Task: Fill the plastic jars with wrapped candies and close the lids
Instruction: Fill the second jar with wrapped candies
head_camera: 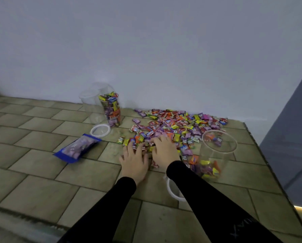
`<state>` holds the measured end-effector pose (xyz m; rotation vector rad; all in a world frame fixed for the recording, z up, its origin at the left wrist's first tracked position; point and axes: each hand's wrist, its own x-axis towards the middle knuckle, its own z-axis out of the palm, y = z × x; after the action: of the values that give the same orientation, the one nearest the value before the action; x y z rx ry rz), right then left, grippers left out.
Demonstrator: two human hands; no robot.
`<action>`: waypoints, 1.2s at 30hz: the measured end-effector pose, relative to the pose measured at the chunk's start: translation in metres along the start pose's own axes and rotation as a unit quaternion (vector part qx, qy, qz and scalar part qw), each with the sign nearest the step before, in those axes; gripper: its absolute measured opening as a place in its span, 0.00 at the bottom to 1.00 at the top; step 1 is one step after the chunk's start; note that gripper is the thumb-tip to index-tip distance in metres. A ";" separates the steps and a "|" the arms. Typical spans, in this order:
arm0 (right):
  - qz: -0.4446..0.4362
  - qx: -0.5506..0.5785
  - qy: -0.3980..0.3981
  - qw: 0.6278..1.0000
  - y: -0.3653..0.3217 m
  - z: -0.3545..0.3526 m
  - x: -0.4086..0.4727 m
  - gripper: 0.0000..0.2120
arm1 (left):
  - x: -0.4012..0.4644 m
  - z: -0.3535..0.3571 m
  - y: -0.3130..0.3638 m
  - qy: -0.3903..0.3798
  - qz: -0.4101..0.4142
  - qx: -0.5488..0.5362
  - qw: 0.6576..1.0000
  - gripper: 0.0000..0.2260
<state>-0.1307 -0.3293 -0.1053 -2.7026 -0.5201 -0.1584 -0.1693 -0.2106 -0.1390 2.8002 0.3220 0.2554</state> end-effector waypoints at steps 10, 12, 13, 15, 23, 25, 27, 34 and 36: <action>-0.001 -0.109 -0.085 0.990 -0.007 0.046 0.027 0.25 | 0.038 0.002 -0.033 -0.030 -0.068 0.008 0.997 0.23; 0.005 -0.106 -0.077 0.991 -0.006 0.051 0.034 0.26 | 0.047 0.003 -0.036 -0.032 -0.069 -0.006 0.997 0.23; 0.011 -0.107 -0.076 0.991 -0.005 0.052 0.037 0.26 | 0.051 0.004 -0.038 -0.029 -0.067 -0.016 0.997 0.22; 0.015 -0.127 -0.070 0.989 -0.003 0.053 0.045 0.25 | 0.065 0.005 -0.043 -0.020 -0.059 -0.050 0.997 0.21; 0.002 -0.141 0.009 0.990 -0.002 0.053 0.069 0.35 | 0.083 -0.001 -0.043 -0.003 -0.009 -0.113 0.994 0.22; 0.024 -0.146 -0.019 0.989 -0.002 0.058 0.071 0.38 | 0.079 0.006 -0.040 -0.043 0.006 -0.071 0.997 0.24; 0.038 -0.160 -0.028 0.986 -0.001 0.060 0.075 0.33 | 0.083 0.012 -0.041 -0.050 0.010 -0.048 0.998 0.25; 0.059 -0.118 0.052 0.990 0.008 0.072 0.084 0.27 | 0.101 0.019 -0.045 0.022 0.042 -0.072 0.996 0.28; 0.064 -0.111 0.069 0.989 0.007 0.073 0.086 0.24 | 0.104 0.021 -0.046 0.028 0.032 -0.087 0.995 0.21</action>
<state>-0.0458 -0.2784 -0.1597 -2.9030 -0.3024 -0.3867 -0.0737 -0.1480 -0.1588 2.6388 0.2107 0.3587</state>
